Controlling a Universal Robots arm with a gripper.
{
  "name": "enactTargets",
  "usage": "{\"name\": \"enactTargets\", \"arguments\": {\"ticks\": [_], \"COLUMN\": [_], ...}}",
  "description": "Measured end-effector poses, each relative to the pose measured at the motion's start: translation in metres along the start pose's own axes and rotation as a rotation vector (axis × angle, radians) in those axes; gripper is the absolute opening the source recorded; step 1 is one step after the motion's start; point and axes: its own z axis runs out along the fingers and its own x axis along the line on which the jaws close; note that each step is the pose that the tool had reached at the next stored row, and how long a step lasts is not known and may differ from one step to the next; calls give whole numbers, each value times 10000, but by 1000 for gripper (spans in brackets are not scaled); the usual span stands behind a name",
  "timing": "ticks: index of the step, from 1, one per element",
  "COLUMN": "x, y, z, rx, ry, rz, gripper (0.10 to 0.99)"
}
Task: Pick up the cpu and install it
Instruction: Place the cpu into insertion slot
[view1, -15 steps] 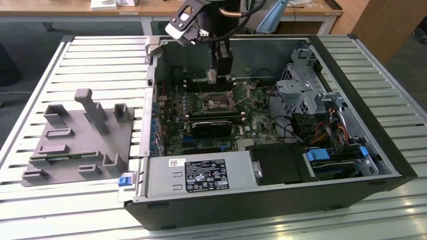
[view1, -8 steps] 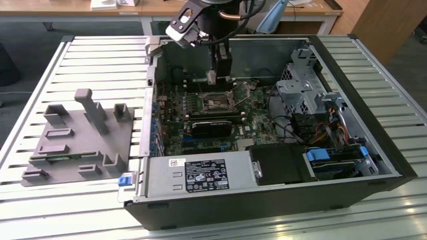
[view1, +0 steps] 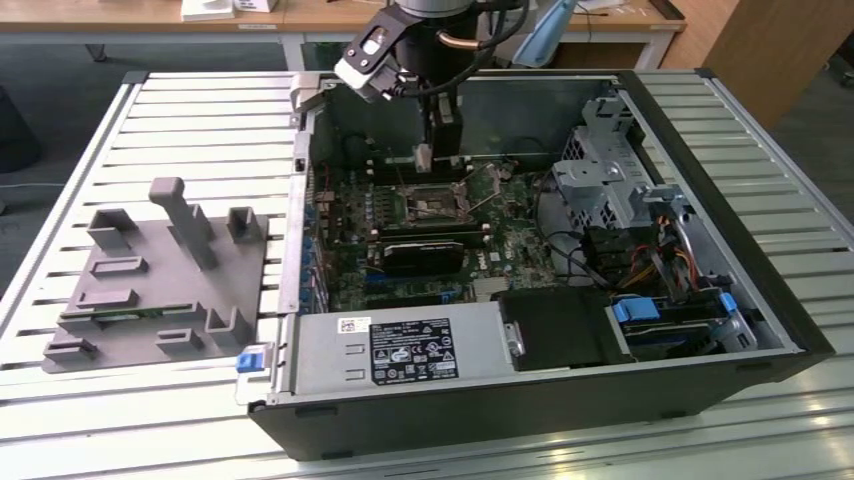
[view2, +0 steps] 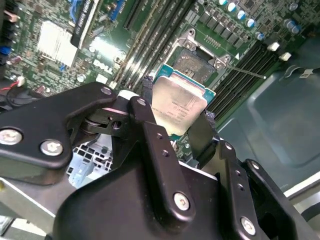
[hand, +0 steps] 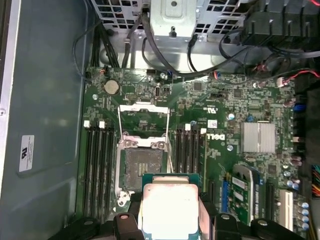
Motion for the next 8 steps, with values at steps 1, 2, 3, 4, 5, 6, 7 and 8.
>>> {"name": "enactTargets", "arguments": {"ticks": [1,2,3,4,5,6,7,8], "x": [5,10,12,12,12,12,12,12], "y": [3,6,7,6,5,7,7,6], "z": [19,37,55,74,90,104,118,131], "rx": [0,0,0,0,0,1,2,2], "ry": [1,1,1,1,1,0,0,0], "rz": [-2,-1,0,0,1,-1,-1,0], "gripper": [533,533,533,533,533,533,533,533]}}
